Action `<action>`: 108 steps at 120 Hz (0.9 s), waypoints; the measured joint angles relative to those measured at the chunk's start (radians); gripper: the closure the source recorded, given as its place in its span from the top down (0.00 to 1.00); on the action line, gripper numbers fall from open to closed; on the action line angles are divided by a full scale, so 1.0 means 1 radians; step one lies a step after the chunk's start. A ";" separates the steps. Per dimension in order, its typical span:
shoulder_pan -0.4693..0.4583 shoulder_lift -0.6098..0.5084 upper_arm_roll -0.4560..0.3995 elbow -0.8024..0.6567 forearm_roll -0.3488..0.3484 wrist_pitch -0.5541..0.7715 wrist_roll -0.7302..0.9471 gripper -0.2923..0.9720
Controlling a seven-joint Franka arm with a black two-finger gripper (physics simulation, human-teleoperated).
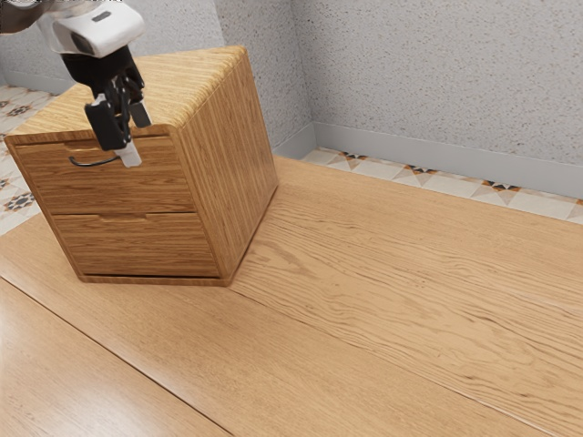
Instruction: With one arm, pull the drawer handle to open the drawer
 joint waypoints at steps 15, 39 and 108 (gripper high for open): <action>0.026 0.019 0.000 -0.005 -0.001 0.000 0.001 0.77; 0.035 -0.048 0.002 -0.096 -0.002 -0.003 0.001 0.77; 0.068 -0.213 0.063 -0.427 0.146 0.239 0.080 0.77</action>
